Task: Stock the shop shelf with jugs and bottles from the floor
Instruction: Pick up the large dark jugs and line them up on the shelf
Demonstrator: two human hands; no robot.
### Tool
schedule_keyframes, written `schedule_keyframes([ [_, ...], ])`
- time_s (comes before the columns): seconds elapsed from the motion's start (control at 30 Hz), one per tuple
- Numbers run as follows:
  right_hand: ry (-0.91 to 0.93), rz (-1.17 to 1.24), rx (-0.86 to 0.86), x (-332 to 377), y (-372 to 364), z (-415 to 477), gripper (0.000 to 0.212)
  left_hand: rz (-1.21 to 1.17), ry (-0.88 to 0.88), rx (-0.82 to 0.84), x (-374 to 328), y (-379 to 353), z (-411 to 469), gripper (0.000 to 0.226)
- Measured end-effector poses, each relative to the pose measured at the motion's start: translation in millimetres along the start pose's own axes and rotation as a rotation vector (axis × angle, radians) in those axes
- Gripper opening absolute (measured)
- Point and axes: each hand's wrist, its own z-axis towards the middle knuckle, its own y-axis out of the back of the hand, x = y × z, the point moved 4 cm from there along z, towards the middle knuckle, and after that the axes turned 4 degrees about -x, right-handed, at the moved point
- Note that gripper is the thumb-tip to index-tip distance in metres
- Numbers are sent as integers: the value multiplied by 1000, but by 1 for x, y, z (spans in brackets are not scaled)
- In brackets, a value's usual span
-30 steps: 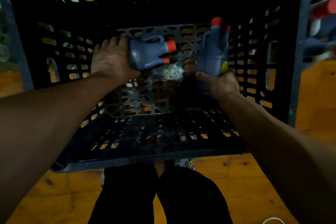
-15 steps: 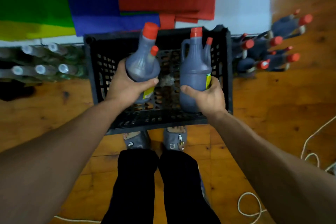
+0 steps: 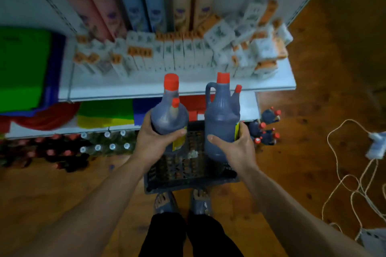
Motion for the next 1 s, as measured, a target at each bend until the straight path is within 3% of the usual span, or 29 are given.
schedule_keyframes([
  [0.4,282,242,-58,185,57,-84,68,-103,-317,167,-217,58,-54,66],
  [0.53,382,299,-91,230,72,-98,77,-113,-413,182,-270,73,-62,63],
  [0.67,465,347,-130,266,89,-100,68,-135,-460,190,-311,77,-59,64],
  [0.83,537,353,-172,310,110,-80,76,-208,-493,114,-345,67,-39,71],
  [1.0,555,376,-143,347,123,-37,77,-222,-451,43,-362,53,-3,91],
])
